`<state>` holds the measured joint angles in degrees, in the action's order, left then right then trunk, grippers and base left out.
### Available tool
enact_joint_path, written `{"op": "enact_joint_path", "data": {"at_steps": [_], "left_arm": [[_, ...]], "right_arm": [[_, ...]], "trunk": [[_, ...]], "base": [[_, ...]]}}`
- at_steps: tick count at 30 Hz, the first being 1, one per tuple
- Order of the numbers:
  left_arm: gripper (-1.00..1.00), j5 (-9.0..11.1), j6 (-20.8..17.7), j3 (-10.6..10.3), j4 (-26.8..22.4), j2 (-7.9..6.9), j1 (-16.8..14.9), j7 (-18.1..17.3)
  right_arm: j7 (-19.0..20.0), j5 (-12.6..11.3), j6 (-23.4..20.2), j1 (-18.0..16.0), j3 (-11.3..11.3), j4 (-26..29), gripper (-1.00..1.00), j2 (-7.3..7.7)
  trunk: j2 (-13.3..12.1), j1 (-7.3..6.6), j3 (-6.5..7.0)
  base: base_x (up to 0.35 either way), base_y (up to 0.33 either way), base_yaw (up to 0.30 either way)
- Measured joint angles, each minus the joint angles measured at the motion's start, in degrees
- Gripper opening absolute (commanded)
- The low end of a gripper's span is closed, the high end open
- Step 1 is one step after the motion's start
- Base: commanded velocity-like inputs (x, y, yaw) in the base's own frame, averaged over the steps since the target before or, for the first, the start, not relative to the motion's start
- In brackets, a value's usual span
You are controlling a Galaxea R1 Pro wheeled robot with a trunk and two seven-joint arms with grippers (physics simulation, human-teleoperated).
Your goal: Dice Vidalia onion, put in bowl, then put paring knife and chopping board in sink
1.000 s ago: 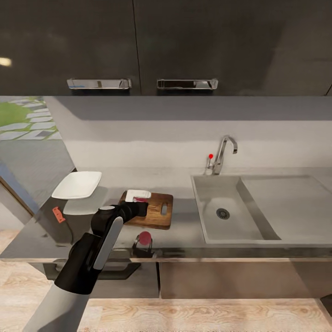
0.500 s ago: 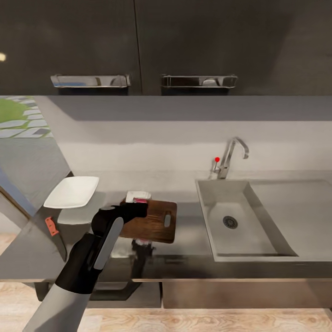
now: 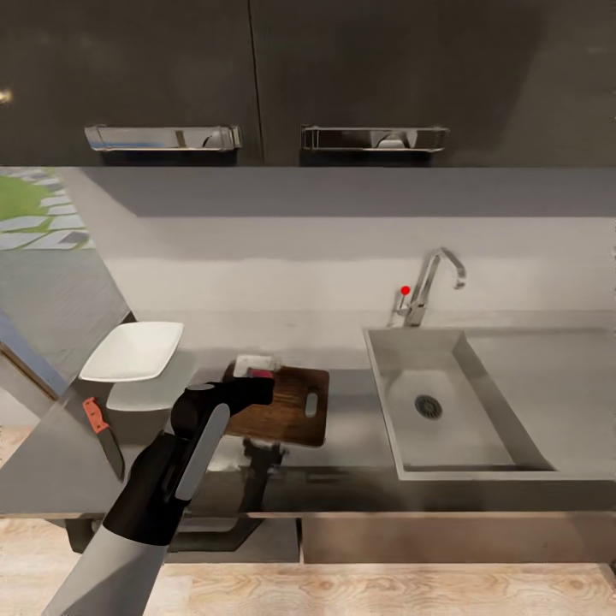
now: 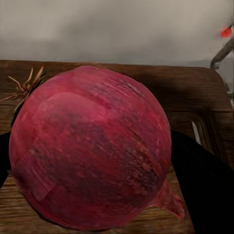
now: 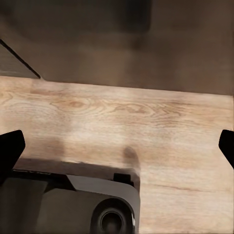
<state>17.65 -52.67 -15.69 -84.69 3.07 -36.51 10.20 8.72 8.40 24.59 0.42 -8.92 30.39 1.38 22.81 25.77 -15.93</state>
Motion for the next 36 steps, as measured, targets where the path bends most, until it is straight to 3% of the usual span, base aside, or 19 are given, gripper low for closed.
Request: {"op": "enact_joint_path", "data": {"at_steps": [36], "left_arm": [[-1.0, 0.13, -0.2, 0.0, 2.09, 0.13, 0.0, 0.01]], "right_arm": [[-0.09, 0.0, 0.2, 0.0, 0.06, 0.09, 1.0, 0.0]], "trunk": [[0.01, -0.03, -0.17]], "base": [[-0.008, 0.0, 0.0]]}}
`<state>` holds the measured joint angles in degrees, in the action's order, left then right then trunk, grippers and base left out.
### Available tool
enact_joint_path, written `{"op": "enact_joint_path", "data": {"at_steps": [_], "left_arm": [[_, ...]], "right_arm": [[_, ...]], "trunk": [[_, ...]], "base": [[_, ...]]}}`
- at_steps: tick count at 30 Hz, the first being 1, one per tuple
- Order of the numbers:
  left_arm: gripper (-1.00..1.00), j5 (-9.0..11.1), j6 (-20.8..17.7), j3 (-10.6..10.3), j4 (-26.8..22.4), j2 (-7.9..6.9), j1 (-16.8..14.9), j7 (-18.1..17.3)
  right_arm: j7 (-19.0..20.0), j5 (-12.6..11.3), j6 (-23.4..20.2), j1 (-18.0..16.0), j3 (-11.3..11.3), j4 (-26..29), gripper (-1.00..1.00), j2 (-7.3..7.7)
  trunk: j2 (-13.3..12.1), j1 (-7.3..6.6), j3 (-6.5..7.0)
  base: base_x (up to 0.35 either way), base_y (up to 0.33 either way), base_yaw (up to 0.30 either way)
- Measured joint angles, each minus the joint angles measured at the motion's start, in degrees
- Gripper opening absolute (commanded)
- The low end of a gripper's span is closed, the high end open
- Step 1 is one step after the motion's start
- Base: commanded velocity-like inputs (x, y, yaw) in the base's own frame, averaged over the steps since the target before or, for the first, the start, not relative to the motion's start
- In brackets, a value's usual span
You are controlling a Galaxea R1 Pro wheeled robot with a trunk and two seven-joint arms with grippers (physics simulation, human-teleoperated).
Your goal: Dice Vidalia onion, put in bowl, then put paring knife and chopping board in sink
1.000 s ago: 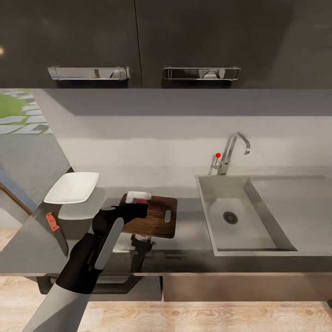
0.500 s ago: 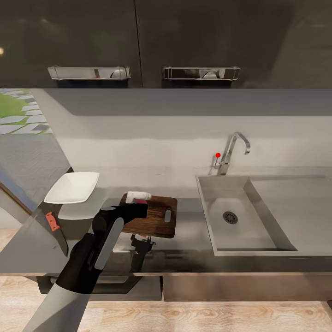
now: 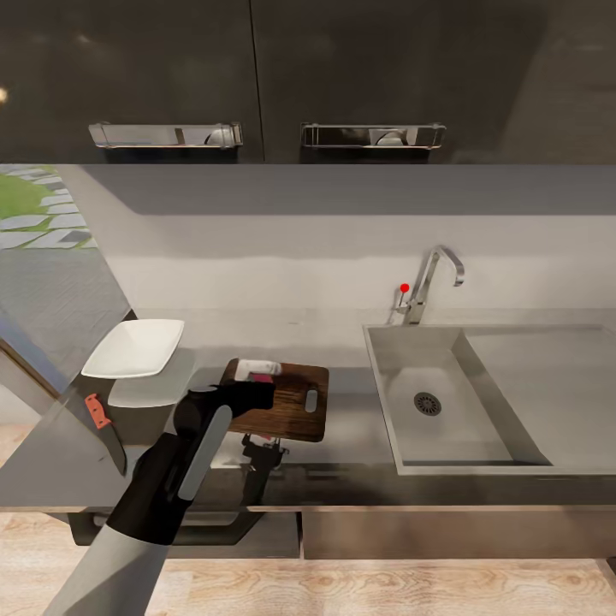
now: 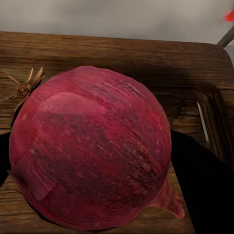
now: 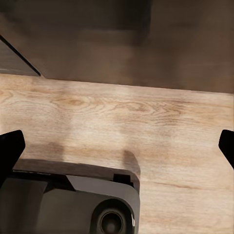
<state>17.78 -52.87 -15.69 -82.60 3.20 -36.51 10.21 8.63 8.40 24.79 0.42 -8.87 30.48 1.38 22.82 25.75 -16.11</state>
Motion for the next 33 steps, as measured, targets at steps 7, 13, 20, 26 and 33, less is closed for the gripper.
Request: {"op": "enact_joint_path", "data": {"at_steps": [7, 13, 20, 26, 33], "left_arm": [[-1.0, 0.17, -0.48, 0.47, -1.28, 1.31, 0.0, 0.19], [-1.0, 0.03, -3.82, 0.86, -2.02, 1.9, -0.15, 0.29], [-1.0, 0.01, -4.55, 2.03, -1.76, 2.16, -0.18, 0.32], [-1.0, -0.11, -4.62, 3.5, -1.28, 2.12, -0.18, 0.35], [-1.0, -0.07, -4.62, 4.01, -1.19, 1.94, -0.18, 0.32]], "right_arm": [[0.0, 0.0, -0.02, 0.0, 0.03, 0.0, 1.0, 0.0], [0.01, 0.0, -0.03, 0.0, 0.03, 0.0, 1.0, 0.0], [0.01, 0.0, -0.03, 0.0, 0.03, 0.0, 1.0, 0.0], [0.0, 0.0, -0.03, 0.0, 0.03, 0.0, 1.0, 0.0], [0.01, 0.0, -0.03, 0.0, 0.03, 0.0, 1.0, 0.0]], "trunk": [[0.0, 0.0, 0.0], [0.0, 0.0, 0.0], [0.0, 0.0, 0.0], [0.0, 0.0, 0.0], [0.0, 0.0, 0.0]], "base": [[0.0, 0.0, 0.0], [0.0, 0.0, 0.0], [0.0, 0.0, 0.0], [0.0, 0.0, 0.0], [0.0, 0.0, 0.0]]}}
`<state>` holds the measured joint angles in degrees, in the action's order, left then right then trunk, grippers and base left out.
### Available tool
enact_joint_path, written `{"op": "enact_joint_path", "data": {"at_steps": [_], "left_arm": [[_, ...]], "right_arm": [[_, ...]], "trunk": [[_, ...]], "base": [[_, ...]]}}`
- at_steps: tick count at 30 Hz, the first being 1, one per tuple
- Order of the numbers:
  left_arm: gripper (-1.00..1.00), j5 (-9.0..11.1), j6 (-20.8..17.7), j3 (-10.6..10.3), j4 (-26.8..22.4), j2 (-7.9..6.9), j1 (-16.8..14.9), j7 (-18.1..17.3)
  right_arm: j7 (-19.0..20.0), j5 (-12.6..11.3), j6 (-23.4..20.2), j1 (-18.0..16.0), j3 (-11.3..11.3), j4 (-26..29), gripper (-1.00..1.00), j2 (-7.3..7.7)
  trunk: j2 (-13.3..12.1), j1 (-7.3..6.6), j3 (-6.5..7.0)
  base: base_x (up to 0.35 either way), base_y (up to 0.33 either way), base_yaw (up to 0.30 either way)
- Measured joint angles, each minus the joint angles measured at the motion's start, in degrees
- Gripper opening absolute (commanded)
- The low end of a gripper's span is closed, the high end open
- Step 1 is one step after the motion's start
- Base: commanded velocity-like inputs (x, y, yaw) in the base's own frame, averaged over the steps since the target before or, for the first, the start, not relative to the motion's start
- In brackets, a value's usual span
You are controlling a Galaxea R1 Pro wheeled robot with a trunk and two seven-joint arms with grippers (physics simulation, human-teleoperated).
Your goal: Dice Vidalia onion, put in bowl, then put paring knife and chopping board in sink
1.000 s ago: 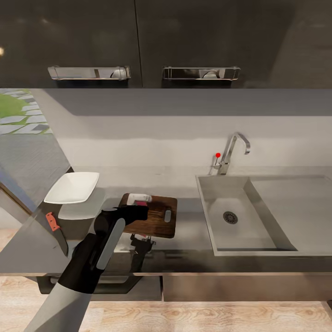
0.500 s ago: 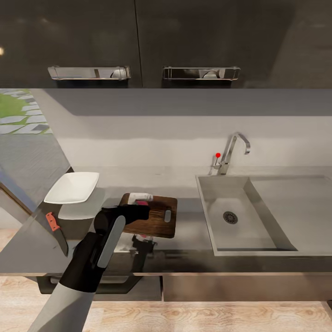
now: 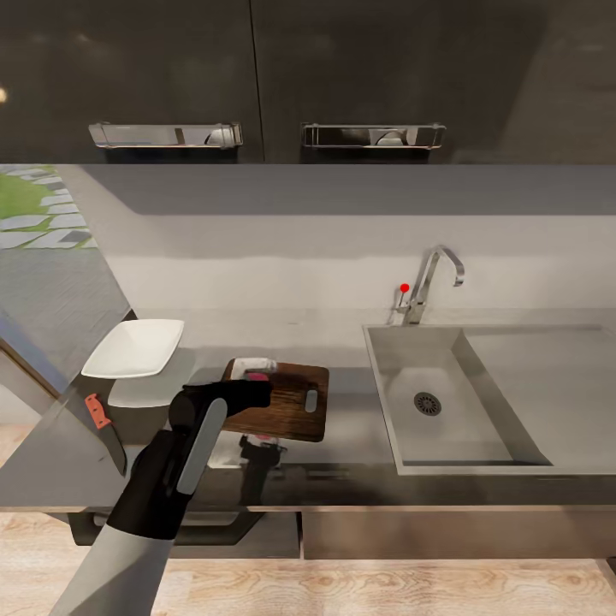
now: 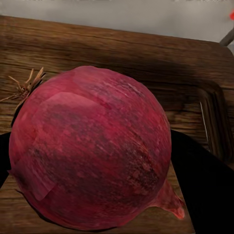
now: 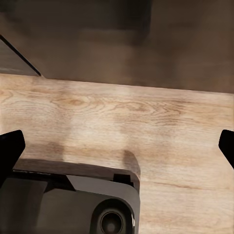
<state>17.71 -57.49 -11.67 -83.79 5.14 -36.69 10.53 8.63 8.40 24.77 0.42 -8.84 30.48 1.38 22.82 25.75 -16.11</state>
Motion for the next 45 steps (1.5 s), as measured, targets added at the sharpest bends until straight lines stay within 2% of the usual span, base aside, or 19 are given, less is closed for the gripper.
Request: {"op": "enact_joint_path", "data": {"at_steps": [17, 34, 45], "left_arm": [[-1.0, 0.08, 0.03, -0.23, -0.03, -0.22, 0.0, 0.0], [-1.0, 0.11, 0.04, -0.24, 0.11, -0.14, -0.01, -0.09], [-1.0, 0.11, 0.04, -0.28, 0.1, 0.03, 0.0, -0.09]], "right_arm": [[0.0, 0.01, 0.0, 0.0, 0.0, 0.0, 1.0, 0.0], [0.0, 0.06, 0.0, 0.0, 0.0, 0.0, 1.0, 0.0], [0.0, 0.07, 0.0, 0.0, 0.0, 0.0, 1.0, 0.0]], "trunk": [[0.0, 0.0, -0.03], [0.0, 0.0, -0.86], [0.0, -0.01, -1.19]], "base": [[0.0, 0.0, 0.0], [0.003, -0.002, 0.0], [0.11, -0.103, 0.0]]}}
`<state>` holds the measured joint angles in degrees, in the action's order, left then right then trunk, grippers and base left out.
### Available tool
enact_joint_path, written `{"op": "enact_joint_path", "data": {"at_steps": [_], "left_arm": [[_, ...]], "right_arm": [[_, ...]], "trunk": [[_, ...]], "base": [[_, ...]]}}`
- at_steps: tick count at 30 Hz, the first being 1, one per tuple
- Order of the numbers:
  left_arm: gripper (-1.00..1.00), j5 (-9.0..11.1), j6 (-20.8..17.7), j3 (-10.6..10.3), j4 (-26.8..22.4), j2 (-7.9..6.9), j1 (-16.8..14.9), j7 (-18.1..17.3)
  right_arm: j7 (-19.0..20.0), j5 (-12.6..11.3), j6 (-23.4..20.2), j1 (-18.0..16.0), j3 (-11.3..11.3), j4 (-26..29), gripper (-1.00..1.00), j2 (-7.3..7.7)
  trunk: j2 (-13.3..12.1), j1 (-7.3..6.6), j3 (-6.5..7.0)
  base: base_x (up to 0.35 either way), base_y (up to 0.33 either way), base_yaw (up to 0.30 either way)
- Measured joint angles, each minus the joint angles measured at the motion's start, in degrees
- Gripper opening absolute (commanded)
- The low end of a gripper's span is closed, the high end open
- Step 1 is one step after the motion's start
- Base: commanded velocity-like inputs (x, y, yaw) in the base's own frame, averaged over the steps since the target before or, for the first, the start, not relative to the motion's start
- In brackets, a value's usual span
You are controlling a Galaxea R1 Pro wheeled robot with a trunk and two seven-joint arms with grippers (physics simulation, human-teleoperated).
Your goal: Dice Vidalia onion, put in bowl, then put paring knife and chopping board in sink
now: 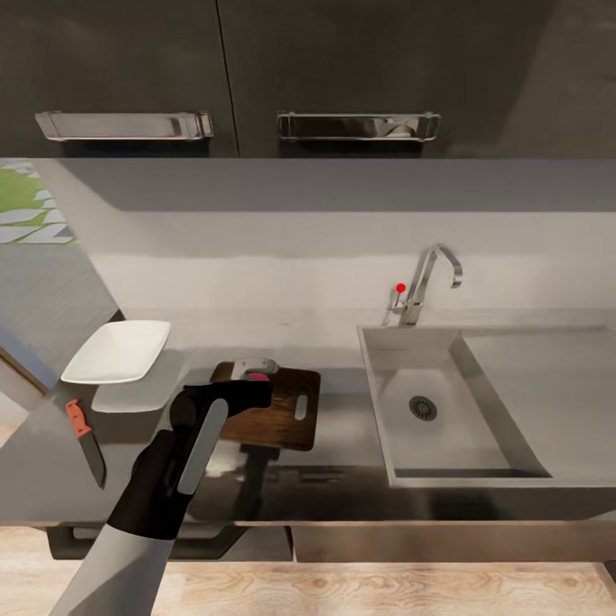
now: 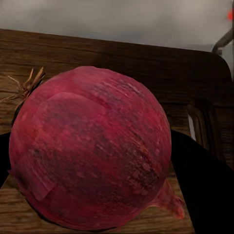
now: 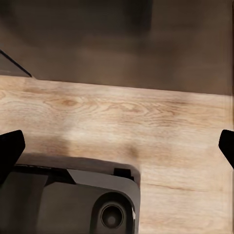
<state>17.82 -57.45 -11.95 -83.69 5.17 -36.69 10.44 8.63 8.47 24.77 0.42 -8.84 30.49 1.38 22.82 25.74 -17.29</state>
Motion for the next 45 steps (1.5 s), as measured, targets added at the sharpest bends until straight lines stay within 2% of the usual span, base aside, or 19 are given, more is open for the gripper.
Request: {"op": "enact_joint_path", "data": {"at_steps": [28, 45], "left_arm": [[-1.0, 0.01, 0.0, 0.04, -0.12, -0.23, 0.0, 0.0], [-1.0, 0.0, 0.0, 0.04, -0.03, -0.26, 0.0, 0.0]], "right_arm": [[0.0, -0.07, -0.06, 0.0, 0.0, 0.0, 1.0, 0.0], [-0.04, -0.07, -0.09, 0.0, 0.0, 0.0, 1.0, 0.0]], "trunk": [[0.0, 0.01, -0.04], [0.0, 0.01, -1.05]], "base": [[-0.049, 0.019, 0.0], [0.0, 0.0, 0.0]]}}
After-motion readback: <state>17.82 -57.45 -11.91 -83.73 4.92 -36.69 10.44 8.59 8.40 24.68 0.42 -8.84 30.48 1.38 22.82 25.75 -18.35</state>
